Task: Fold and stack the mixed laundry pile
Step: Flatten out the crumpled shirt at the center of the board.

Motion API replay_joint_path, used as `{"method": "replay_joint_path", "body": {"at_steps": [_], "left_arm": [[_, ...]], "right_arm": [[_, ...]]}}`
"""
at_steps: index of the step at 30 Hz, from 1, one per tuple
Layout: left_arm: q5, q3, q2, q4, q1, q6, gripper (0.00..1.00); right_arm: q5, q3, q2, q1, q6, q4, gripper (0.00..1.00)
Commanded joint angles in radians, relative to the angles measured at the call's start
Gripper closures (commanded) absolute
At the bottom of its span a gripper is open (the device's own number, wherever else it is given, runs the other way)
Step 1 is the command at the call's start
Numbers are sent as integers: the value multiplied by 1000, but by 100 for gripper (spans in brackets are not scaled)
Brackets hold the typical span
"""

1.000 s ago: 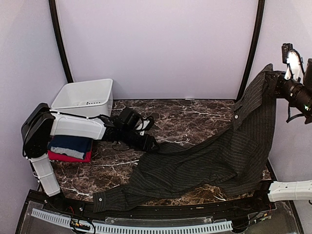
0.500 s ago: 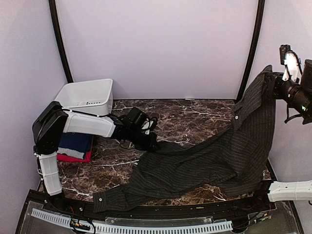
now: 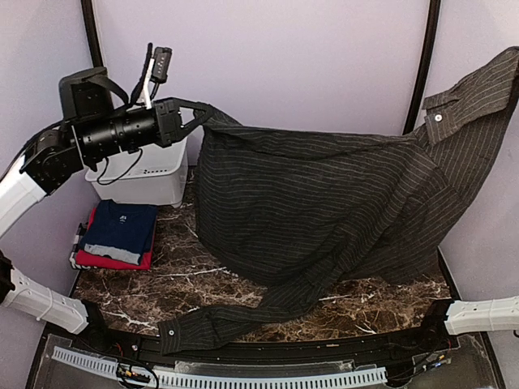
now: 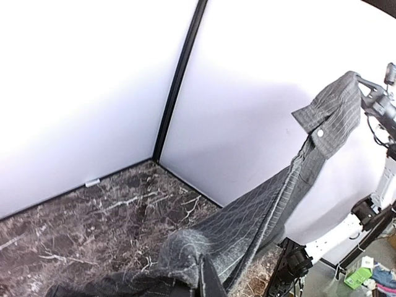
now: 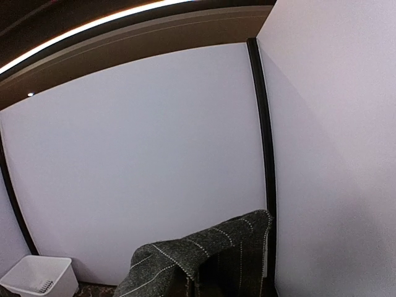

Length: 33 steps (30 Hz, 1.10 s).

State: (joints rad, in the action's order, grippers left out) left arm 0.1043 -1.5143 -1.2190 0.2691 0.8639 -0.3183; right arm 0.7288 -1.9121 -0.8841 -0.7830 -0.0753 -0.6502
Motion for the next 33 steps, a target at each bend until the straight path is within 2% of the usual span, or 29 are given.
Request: {"method": "replay_joint_path", "body": {"at_steps": [1,8,10,13,14,15,18,22,25,28,32,33], "left_arm": [[-107,19,29,137,49,106,100],[-244,76,55,120,53,65,100],[-287,85,53,91,44,61,100],[-299,57,6,68,-31,30,100],[-295,43,-14,72,-53,9,100],[-287,17,-60,79,-98,-17,100],[-219,-32,-193,65,-215,-70,100],[-117,-117,-381,25,-318,-112,100],[-46,-184,-508,-11,-371,-136,100],[-51,-266,-654,-69,-410,-122,100],[-108,-464,-849,-65,-431,-50,100],[-128,-510,-884,-52,-434,-25,100]], "right_arm": [[-49,-64,-52,5,-22,-39,100],[65,134,5,6,-80,124,100],[98,176,-17,6,-127,178,100],[129,248,-101,23,-229,297,100],[85,249,-139,67,-223,303,100],[4,229,-179,170,-165,267,100],[-350,201,-303,421,38,213,100],[-592,153,-517,570,160,245,100],[-690,108,-692,614,197,332,100],[-747,-70,-950,636,205,320,100],[-783,-628,-1350,642,188,174,100],[-787,-773,-1449,642,193,126,97]]}}
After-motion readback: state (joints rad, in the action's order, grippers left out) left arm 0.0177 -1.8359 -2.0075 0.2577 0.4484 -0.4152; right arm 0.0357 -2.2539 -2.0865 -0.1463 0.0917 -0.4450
